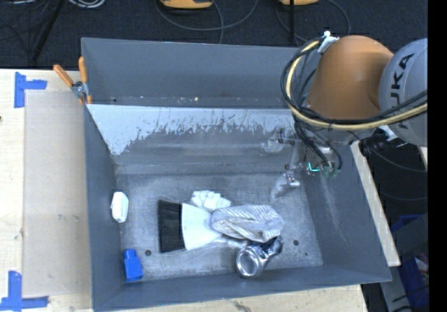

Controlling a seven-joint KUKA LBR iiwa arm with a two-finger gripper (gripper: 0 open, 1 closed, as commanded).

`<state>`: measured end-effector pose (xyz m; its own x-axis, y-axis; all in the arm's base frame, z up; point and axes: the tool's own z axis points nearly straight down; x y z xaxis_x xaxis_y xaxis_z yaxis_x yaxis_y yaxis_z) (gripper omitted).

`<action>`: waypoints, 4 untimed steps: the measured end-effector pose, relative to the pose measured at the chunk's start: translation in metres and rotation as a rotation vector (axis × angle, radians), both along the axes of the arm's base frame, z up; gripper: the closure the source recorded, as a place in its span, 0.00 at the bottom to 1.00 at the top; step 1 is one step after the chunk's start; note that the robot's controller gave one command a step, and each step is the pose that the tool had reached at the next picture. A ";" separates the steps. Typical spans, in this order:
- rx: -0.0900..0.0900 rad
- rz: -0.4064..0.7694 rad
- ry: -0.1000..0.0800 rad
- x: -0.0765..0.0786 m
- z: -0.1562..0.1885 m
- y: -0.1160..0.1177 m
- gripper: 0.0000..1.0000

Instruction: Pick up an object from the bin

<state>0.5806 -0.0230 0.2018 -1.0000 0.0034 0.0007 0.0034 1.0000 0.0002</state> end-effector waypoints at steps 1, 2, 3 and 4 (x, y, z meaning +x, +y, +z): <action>0.000 0.001 0.000 0.000 0.000 0.000 0.00; 0.001 -0.043 -0.004 -0.034 -0.059 0.021 0.00; 0.001 -0.075 -0.008 -0.086 -0.059 0.057 0.00; 0.000 -0.138 0.000 -0.083 -0.067 0.060 0.00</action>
Offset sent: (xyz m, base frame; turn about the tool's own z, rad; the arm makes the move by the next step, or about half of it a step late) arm -0.0765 0.0478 -0.1318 0.0959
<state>0.4975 0.0374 0.1349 -0.9900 0.1407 0.0008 0.1407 0.9900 0.0006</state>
